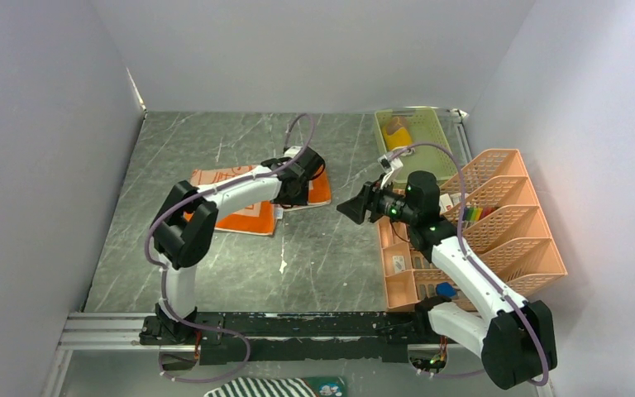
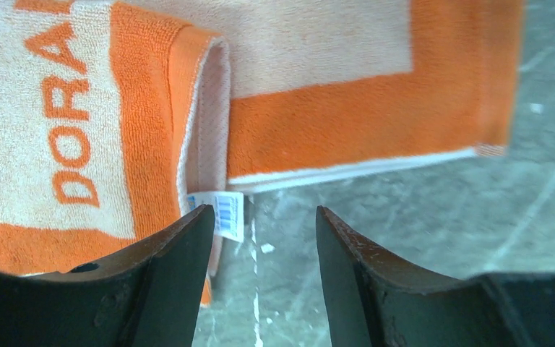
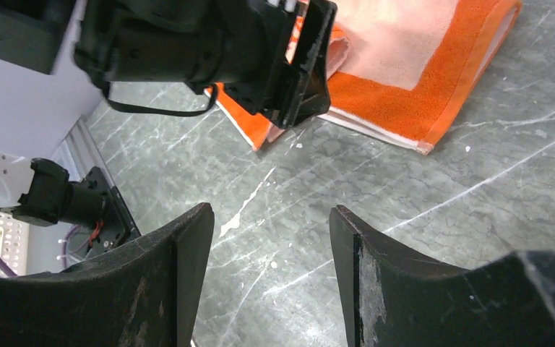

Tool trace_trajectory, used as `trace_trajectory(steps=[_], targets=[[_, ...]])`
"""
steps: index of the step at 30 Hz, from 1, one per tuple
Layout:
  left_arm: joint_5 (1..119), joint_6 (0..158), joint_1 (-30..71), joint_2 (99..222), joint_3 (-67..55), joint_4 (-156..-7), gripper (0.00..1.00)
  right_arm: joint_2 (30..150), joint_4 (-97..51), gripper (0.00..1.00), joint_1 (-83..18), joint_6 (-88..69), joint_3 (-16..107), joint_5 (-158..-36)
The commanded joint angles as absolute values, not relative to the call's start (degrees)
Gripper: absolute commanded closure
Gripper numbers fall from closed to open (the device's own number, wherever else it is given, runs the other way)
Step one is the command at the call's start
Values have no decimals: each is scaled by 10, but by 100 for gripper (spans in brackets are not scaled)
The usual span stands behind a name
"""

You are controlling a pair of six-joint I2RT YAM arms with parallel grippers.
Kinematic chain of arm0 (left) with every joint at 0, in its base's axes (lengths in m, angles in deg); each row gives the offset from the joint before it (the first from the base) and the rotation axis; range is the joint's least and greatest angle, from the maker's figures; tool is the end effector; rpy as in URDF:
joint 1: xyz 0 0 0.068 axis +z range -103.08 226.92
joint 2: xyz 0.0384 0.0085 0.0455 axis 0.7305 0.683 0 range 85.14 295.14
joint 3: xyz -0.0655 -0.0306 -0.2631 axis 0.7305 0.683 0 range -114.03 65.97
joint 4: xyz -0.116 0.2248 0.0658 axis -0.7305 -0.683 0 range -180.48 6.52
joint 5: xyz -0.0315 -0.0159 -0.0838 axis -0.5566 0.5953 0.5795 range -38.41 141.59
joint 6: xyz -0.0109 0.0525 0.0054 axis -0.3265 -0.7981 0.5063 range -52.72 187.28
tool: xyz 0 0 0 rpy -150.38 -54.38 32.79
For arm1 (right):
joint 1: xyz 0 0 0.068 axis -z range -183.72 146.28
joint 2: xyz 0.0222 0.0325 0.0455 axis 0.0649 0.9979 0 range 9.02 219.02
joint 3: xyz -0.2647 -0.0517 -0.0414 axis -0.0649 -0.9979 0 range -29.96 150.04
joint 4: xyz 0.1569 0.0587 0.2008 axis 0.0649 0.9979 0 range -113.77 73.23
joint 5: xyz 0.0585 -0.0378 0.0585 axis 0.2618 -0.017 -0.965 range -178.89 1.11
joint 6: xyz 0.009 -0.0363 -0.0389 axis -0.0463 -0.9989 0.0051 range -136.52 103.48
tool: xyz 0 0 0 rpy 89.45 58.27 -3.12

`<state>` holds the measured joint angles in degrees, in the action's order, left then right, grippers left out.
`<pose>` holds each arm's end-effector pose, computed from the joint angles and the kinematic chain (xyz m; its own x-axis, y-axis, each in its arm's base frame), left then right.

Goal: Roll the towels
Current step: Fold the towel at the center of the board.

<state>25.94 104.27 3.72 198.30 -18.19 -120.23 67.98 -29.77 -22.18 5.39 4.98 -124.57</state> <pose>0.3100 -0.2700 0.1932 -0.8242 0.0299 -0.5655 -0.0105 0.9976 0.0680 0.2117 0.0925 0.2629 -0.5646 0.1312 -0.8149 -0.6172 0.5885 0.5223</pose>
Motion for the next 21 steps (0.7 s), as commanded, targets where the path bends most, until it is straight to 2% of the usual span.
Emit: trace_trajectory(steps=[1,6,14,21], targets=[[277,1066,26,1915,-187,-1216,36,663,-278,39,-233,28,54,-1223],[219,1064,28,1911,-182,-1244,37,661,-284,39,-241,30,50,-1219],[128,1049,31,1996,-232,-1292,40,658,-266,39,-242,23,56,-1216],[145,1034,49,2029,-236,-1265,42,657,-264,39,-242,23,50,-1216]])
